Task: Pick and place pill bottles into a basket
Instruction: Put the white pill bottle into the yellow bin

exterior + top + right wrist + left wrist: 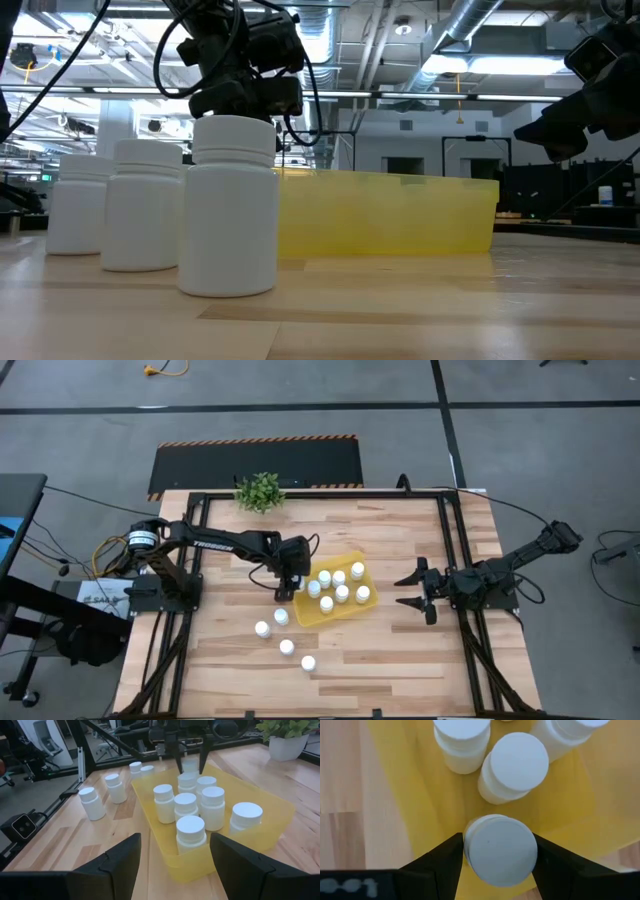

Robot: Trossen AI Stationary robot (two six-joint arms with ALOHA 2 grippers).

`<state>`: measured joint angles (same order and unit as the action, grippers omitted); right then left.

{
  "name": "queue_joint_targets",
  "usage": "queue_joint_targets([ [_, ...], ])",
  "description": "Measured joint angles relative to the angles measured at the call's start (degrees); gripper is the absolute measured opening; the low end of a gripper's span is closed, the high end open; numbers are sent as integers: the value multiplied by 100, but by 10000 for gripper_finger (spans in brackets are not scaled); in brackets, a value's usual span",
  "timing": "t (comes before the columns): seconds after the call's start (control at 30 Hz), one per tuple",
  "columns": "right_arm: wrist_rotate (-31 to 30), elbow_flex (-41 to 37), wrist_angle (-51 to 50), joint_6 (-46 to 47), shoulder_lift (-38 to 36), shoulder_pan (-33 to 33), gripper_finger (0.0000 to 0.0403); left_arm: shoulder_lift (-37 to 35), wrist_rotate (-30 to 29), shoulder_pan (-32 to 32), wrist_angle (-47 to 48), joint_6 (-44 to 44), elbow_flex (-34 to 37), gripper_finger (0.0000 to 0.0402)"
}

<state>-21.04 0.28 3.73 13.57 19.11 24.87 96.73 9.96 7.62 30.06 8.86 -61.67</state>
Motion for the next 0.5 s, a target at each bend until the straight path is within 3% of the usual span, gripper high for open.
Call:
queue_joint_targets([
  [0.5, 0, -1, -2, 1, 0, 1, 230, 0, 34, 19, -1, 117, 2, 200],
])
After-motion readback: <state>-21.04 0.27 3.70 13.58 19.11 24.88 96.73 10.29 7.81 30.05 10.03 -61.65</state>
